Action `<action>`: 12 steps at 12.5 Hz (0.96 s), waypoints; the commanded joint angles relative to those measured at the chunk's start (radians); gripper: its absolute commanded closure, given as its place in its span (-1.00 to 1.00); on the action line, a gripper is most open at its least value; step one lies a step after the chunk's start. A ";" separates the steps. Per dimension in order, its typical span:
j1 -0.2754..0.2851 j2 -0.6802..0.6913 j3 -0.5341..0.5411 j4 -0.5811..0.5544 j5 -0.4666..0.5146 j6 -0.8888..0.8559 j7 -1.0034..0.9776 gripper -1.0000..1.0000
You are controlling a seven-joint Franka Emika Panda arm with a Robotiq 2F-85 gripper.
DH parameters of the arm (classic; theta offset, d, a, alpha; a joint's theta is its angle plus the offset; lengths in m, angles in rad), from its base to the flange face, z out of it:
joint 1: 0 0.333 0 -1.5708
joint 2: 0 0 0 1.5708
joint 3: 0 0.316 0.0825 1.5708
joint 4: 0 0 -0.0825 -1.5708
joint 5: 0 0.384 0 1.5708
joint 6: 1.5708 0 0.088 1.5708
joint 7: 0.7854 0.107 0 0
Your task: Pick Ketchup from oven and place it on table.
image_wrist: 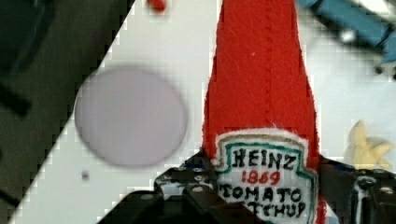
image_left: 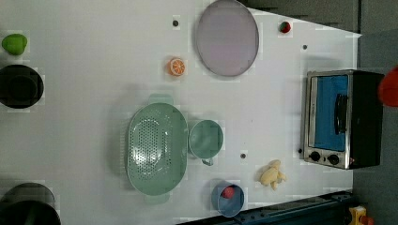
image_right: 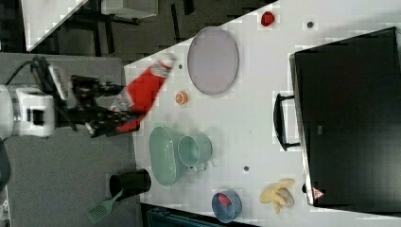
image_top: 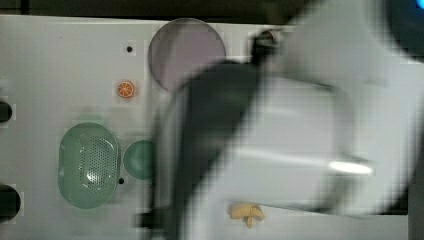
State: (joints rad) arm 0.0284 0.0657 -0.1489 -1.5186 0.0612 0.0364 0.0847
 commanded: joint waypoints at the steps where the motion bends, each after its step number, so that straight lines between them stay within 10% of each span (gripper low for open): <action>1: 0.049 0.021 0.063 -0.086 -0.013 0.007 0.004 -0.27; 12: 0.049 0.053 0.075 -0.678 -0.051 0.572 0.005 -0.27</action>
State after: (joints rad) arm 0.0750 0.1333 -0.0695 -2.1738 0.0078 0.5625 0.0823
